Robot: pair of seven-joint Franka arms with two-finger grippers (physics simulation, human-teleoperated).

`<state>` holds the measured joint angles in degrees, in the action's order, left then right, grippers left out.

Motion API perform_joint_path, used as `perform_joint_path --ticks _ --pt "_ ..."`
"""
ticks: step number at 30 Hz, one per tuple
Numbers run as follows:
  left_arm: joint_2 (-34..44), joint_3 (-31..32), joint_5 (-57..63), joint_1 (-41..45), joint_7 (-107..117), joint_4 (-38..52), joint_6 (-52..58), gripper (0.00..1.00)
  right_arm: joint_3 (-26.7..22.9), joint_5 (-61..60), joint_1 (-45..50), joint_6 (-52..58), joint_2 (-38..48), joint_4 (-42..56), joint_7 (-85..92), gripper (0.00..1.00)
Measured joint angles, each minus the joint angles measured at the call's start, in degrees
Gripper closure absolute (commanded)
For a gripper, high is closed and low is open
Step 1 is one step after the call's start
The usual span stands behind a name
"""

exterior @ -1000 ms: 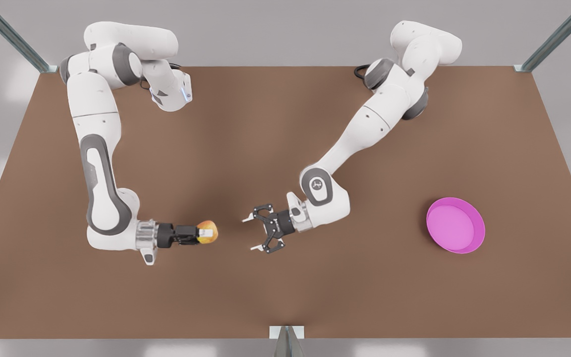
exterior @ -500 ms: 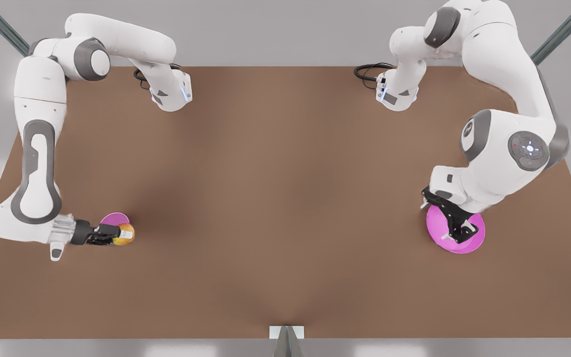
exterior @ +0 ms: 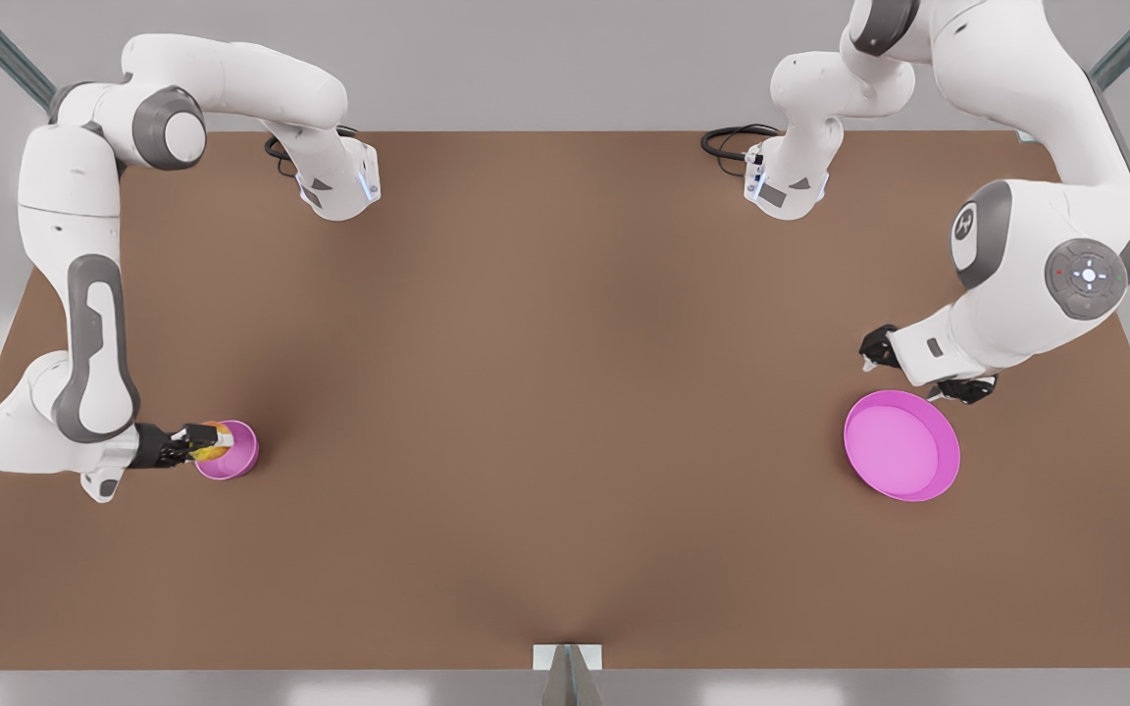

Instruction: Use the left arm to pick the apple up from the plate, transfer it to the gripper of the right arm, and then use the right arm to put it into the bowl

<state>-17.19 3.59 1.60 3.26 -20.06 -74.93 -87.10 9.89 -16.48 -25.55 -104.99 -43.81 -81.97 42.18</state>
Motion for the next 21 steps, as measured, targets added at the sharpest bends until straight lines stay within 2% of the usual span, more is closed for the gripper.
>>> perform_joint_path --ticks 1,6,9,13,17,18,19,21 --pt "-0.26 -0.03 0.02 -0.01 1.45 0.01 0.07 0.0 0.01 0.41 -0.08 -0.16 -0.07 0.01 0.29 0.0" --pt "-1.05 -0.33 0.03 -0.04 7.67 0.02 0.27 0.0 0.02 1.47 -0.06 -0.51 0.07 0.44 1.5 0.0" --pt "-1.55 -0.42 0.0 -0.01 10.97 0.02 0.33 0.0 0.24 4.62 0.29 -0.02 2.0 4.9 1.91 0.0" --pt "-3.2 -0.16 0.02 0.49 14.49 1.35 0.24 0.0 0.62 14.64 6.53 3.44 14.98 13.27 0.41 0.0" --pt "-4.01 0.0 0.03 0.93 17.29 2.16 0.15 0.0 4.46 21.4 12.66 9.03 24.6 12.39 -6.7 0.0" --pt "-4.12 0.0 0.03 1.0 17.9 2.21 0.03 0.0 3.81 22.09 13.49 9.77 29.54 6.42 -8.68 0.0" --pt "-4.18 0.01 0.03 1.04 18.48 2.25 -0.09 0.0 0.85 22.31 16.08 9.97 34.59 0.03 -10.6 0.0" --pt "-4.22 0.01 0.03 1.06 19.54 2.25 -0.27 0.0 -9.03 20.06 24.67 10.43 38.75 -4.78 -14.16 0.0"
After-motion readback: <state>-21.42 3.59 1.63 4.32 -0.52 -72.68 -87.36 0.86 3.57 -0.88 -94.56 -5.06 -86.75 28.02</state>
